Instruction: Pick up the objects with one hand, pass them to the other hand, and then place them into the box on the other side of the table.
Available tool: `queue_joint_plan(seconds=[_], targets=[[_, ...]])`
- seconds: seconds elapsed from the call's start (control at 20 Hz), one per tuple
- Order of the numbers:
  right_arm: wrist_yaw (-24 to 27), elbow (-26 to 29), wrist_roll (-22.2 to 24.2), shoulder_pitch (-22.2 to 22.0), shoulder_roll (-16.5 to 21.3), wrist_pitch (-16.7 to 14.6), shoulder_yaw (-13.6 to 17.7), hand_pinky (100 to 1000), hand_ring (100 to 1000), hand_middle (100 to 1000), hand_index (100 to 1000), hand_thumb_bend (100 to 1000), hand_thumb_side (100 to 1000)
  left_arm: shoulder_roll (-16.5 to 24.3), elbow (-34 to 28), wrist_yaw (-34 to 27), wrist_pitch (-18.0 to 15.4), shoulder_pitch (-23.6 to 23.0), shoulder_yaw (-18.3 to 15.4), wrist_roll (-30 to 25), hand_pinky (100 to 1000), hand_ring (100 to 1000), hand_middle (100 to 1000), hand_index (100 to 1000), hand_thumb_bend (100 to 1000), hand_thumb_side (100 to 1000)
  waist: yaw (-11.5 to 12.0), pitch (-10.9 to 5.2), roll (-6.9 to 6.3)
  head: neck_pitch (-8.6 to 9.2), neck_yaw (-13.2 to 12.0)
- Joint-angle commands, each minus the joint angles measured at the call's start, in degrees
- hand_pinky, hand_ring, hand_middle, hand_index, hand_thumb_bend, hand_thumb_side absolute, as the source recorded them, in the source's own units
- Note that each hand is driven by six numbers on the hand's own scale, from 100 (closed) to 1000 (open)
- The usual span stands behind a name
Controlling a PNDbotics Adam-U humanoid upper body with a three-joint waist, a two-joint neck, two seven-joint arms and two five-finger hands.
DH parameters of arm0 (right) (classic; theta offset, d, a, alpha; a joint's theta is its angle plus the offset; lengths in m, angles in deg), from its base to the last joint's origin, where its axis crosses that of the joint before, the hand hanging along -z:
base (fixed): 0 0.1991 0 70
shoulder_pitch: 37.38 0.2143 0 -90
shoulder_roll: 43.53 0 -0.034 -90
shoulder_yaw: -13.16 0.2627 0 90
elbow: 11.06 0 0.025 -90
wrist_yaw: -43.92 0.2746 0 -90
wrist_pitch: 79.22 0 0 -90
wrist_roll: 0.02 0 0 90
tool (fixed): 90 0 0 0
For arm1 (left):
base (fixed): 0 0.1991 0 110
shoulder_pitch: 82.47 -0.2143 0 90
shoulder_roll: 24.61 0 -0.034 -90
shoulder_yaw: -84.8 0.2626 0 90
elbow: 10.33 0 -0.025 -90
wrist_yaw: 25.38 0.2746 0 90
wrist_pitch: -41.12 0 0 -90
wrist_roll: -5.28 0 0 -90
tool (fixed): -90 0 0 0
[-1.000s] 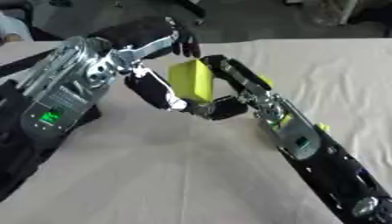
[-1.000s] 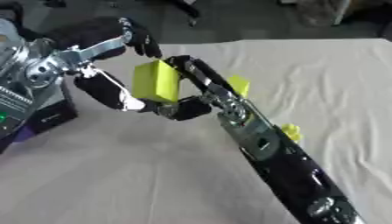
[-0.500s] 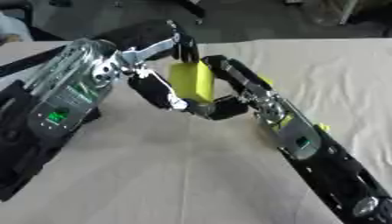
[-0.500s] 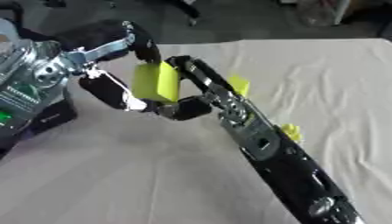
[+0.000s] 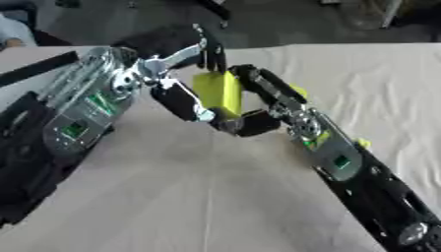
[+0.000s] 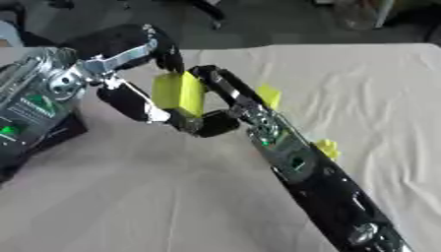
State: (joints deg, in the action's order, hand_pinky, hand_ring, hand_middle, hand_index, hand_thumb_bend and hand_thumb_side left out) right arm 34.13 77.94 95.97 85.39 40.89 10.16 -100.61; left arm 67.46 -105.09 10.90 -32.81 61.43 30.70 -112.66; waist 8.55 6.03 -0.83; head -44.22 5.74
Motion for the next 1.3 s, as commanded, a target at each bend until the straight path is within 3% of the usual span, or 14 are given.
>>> queue_joint_plan(seconds=[0.05,0.5,1.0,1.3], targets=[[-0.15,1.25,0.31,0.98,0.56,-0.31,0.26,710,566,566,589,374,100,0.44,-0.78,0.62,0.28,0.64,-0.33,0.91,768,674,602,754,640,232,0.07,-1.23,-0.87,0.1,-0.03],[-0.34,1.36,0.29,0.8,0.53,-0.51,0.33,711,566,571,589,374,100,0.29,-0.61,0.22,0.61,0.41,0.01,-0.96,780,703,640,788,710,295,0.0,-1.17,-0.87,0.1,-0.12],[-0.84,1.46,0.21,0.65,0.57,-0.71,0.47,709,565,571,587,376,100,0.14,-0.88,-0.16,1.19,0.08,-0.56,-1.05,779,692,623,798,709,285,0.06,-1.12,-0.82,0.1,0.12],[-2.13,1.64,1.02,0.63,0.68,-0.97,0.22,713,567,572,586,374,100,1.06,-5.78,-1.19,1.87,-0.69,-1.71,-0.35,780,685,611,798,719,268,0.22,-1.04,-0.8,0.1,0.32]])
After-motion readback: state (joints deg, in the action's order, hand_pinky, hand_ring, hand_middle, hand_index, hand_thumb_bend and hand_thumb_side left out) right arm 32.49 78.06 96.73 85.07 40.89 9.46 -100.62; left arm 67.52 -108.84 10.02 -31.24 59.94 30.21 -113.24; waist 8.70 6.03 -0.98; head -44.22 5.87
